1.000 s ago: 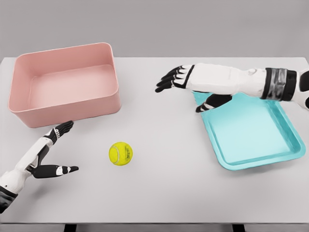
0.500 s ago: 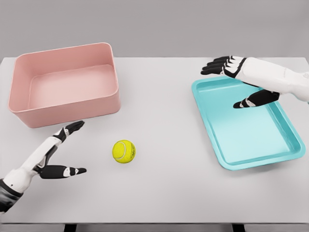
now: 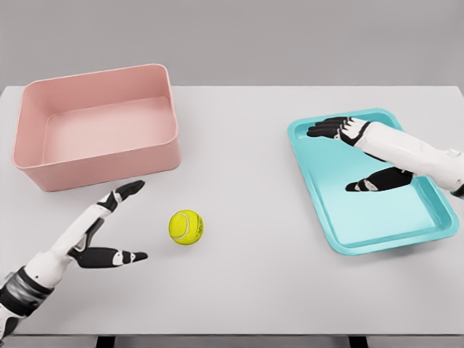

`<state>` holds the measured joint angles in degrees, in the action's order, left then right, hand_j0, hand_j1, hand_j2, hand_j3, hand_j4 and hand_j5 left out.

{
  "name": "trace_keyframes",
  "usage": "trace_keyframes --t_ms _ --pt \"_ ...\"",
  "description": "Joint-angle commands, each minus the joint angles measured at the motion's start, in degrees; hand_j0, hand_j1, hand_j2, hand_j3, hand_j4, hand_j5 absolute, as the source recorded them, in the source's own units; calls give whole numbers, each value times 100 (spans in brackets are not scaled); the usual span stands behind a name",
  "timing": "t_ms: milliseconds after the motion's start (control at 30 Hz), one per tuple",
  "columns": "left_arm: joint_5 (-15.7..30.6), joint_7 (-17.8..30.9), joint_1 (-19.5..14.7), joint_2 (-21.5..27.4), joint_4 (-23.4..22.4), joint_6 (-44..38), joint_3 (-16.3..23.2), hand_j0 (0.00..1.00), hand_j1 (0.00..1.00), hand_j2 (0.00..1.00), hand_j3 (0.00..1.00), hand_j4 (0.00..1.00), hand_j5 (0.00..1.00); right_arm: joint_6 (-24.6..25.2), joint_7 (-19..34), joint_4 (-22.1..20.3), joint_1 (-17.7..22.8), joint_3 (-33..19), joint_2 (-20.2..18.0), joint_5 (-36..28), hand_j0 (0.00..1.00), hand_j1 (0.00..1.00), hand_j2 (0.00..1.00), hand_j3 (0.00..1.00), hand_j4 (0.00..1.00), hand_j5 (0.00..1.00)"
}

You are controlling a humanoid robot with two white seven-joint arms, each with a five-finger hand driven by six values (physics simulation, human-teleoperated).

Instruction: Put the tennis from the blue tray into the pink basket with both arms

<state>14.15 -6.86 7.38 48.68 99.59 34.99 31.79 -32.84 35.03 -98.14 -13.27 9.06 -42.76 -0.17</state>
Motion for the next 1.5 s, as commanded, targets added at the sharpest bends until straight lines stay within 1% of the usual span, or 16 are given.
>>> trace_keyframes --t_ms 0,33,133,333,367,400,467,533,567,667,800,933,1000,1133,1200,1467 --pt "-18 0 0 -122 -1 1 64 100 100 100 100 100 100 41 -3 -39 9 -18 58 -27 100 100 100 100 100 100" --pt "-115 0 0 -157 -1 1 64 100 100 100 100 100 100 49 -3 -39 18 -45 49 -27 100 100 100 100 100 100" --pt "-115 0 -9 -210 -1 1 90 100 100 100 100 100 100 76 -3 -38 35 -194 14 -27 100 100 100 100 100 100" --pt "-115 9 -44 -438 -1 1 99 100 100 100 100 100 100 32 -3 -47 53 -221 40 -63 100 100 100 100 100 100" --pt "-115 9 -61 -439 -1 1 134 100 100 100 100 100 100 32 -3 -47 61 -221 40 -63 100 100 100 100 100 100" --pt "-115 0 -167 -447 -1 1 239 100 100 100 100 100 100 32 -3 -47 97 -212 49 -63 100 100 100 100 100 100" --pt "-115 0 -202 -474 -1 -27 275 100 100 100 100 100 100 32 -3 -56 158 -220 49 -63 100 100 100 100 100 100" --pt "-97 9 -202 -483 -1 -273 301 100 100 100 100 100 100 41 -3 -241 184 -669 -197 -89 100 100 100 100 100 100" --pt "-62 9 -202 -491 -1 -282 310 100 100 100 100 100 100 41 -3 -241 193 -686 -259 -98 100 100 100 100 100 100" --pt "17 9 -229 -570 -1 -449 389 99 99 99 99 99 99 49 -3 -241 369 -660 -162 -98 100 100 100 100 100 100" --pt "219 9 -237 -623 -1 -686 433 97 97 97 97 97 97 49 -3 -241 396 -660 -162 -98 100 100 100 100 100 100" --pt "325 9 -237 -693 -1 -862 442 97 97 97 97 97 97 41 -3 -241 448 -651 -171 -89 100 100 100 100 100 100" --pt "325 9 -255 -702 -1 -862 477 97 97 97 97 97 97 41 -3 -241 457 -651 -171 -89 100 100 100 100 100 100" --pt "316 9 -439 -764 -19 -924 644 97 97 97 97 97 97 49 -3 -241 466 -642 -171 -89 100 100 100 100 100 100" --pt "281 9 -448 -852 -27 -932 679 97 97 97 97 97 97 49 -3 -241 466 -634 -171 -89 100 100 100 100 100 100" --pt "184 0 -527 -904 -63 -1213 767 97 97 97 97 97 97 41 -3 -241 466 -634 -189 -89 100 100 100 100 100 100"
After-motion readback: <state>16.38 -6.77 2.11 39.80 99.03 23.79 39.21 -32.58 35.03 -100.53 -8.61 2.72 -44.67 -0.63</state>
